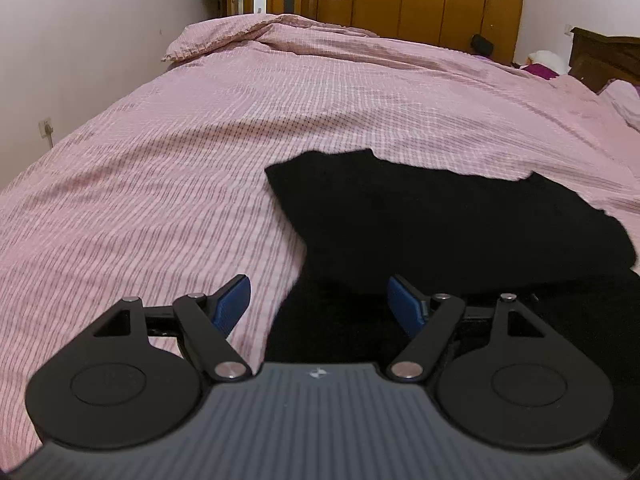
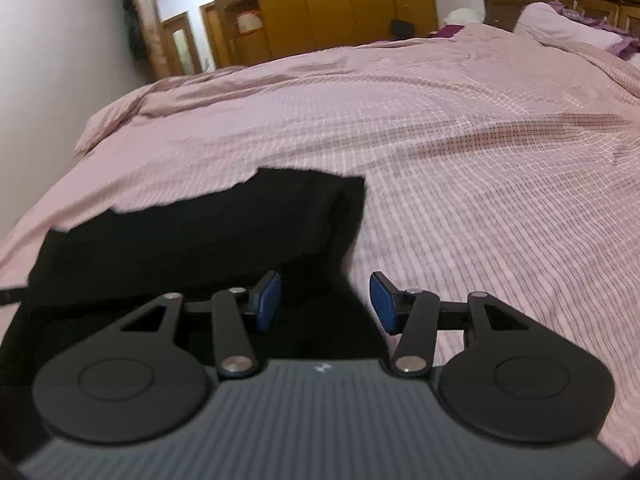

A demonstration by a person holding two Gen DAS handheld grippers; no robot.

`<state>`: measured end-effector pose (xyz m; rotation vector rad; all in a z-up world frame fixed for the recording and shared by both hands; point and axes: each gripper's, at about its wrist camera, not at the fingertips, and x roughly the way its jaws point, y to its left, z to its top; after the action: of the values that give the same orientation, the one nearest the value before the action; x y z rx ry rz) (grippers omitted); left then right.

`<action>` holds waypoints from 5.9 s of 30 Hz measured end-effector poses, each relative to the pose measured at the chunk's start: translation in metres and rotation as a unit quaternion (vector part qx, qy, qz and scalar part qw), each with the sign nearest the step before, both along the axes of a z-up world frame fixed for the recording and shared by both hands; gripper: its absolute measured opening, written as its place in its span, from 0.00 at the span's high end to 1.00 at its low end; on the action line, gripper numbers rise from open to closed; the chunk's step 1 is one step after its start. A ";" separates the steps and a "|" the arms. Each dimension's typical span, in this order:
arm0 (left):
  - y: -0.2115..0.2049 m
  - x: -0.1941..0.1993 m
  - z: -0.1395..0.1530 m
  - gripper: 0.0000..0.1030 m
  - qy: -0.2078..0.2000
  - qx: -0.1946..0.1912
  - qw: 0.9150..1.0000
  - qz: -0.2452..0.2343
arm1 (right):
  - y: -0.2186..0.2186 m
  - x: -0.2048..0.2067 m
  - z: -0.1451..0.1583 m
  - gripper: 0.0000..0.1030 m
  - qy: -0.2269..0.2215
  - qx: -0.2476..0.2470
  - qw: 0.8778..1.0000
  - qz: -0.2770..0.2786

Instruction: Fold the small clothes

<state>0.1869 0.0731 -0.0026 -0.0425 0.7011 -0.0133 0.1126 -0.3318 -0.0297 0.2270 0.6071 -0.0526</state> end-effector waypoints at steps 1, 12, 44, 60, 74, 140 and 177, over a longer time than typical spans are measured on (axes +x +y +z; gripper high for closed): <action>0.000 -0.011 0.002 0.23 -0.001 -0.003 1.000 0.001 | 0.004 -0.006 -0.001 0.50 0.004 -0.008 1.000 0.005; 0.005 -0.113 -0.012 0.22 0.026 -0.015 1.000 0.007 | 0.038 -0.076 -0.020 0.50 0.058 -0.092 0.994 0.018; 0.013 -0.197 -0.066 0.51 0.076 -0.092 0.991 -0.062 | 0.000 -0.159 -0.054 0.68 0.097 0.080 0.992 0.012; -0.001 -0.179 -0.065 0.39 0.107 -0.092 0.987 -0.079 | 0.007 -0.156 -0.064 0.67 0.110 0.086 0.990 0.038; -0.025 -0.182 -0.072 0.36 0.086 -0.055 0.991 -0.083 | 0.010 -0.160 -0.068 0.64 0.106 0.066 0.990 0.063; -0.003 -0.020 0.032 0.90 0.035 -0.160 0.979 -0.122 | -0.047 -0.031 -0.010 0.92 -0.121 0.350 0.928 0.037; -0.012 -0.030 0.041 0.92 -0.207 -0.067 0.976 -0.014 | -0.054 0.006 0.010 0.92 -0.178 0.350 0.920 0.008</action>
<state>0.1570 0.0606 0.0384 -0.1549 0.2831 -0.0942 0.1183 -0.3859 -0.0202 0.9070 0.2402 0.2249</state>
